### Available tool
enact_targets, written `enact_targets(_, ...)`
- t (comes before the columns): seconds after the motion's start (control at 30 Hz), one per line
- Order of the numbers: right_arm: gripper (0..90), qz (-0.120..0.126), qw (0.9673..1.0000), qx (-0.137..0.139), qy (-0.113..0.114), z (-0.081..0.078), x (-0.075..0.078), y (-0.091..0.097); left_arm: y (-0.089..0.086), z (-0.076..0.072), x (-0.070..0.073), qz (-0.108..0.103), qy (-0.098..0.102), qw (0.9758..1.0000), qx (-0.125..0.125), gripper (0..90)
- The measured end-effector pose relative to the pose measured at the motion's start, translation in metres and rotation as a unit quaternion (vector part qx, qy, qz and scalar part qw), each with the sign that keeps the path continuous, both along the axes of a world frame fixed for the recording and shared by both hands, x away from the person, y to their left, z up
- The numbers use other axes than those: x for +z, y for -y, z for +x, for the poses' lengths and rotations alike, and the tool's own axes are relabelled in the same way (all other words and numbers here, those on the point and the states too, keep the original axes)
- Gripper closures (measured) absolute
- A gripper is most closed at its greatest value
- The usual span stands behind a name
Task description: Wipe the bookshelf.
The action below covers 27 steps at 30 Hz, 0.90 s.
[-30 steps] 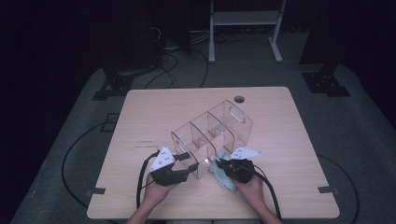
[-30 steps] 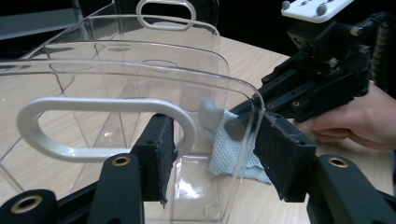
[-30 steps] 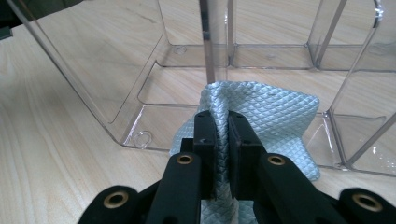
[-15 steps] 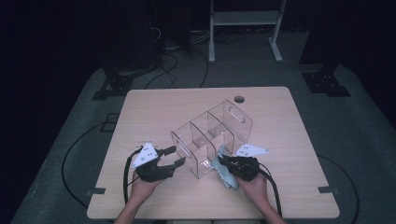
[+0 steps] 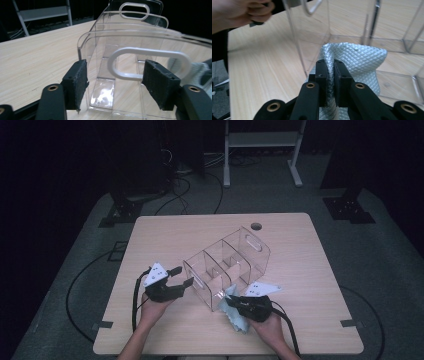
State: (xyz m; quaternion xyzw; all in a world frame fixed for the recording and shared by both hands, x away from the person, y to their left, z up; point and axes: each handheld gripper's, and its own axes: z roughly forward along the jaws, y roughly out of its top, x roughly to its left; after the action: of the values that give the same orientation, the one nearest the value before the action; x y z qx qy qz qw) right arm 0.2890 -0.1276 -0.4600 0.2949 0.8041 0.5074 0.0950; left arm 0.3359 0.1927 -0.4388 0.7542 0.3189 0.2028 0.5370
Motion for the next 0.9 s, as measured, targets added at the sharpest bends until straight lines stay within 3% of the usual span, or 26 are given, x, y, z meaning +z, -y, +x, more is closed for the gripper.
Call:
enact_targets(0.07,82.4,0.013,0.9997,0.018,0.005,-0.003,0.003,-0.002,-0.001,0.002,-0.001,0.001,0.001,1.0000,0.001,30.7)
enact_targets(0.17,82.4,0.014,0.9993,0.032,0.012,-0.005,0.004,-0.006,-0.001,0.006,-0.002,-0.002,0.001,1.0000,0.003,29.7)
enact_targets(0.3,82.3,0.005,0.9991,0.043,-0.002,-0.005,-0.004,-0.014,0.002,0.013,-0.001,0.002,-0.002,1.0000,0.004,26.0)
enact_targets(0.43,82.2,-0.009,0.9985,0.053,-0.011,-0.005,-0.015,-0.025,0.006,0.019,-0.002,0.001,-0.005,1.0000,0.005,28.9)
enact_targets(0.6,82.2,-0.021,0.9981,0.056,-0.014,-0.002,-0.021,-0.036,0.009,0.026,-0.006,-0.011,-0.008,0.9999,0.004,39.5)
enact_targets(0.73,82.3,-0.016,0.9986,0.049,0.003,-0.002,-0.010,-0.039,0.010,0.026,-0.006,-0.013,-0.007,0.9998,0.011,45.4)
enact_targets(0.9,82.5,0.015,0.9984,0.038,0.039,-0.003,0.019,-0.034,0.010,0.026,-0.006,-0.008,-0.006,0.9998,0.014,47.0)
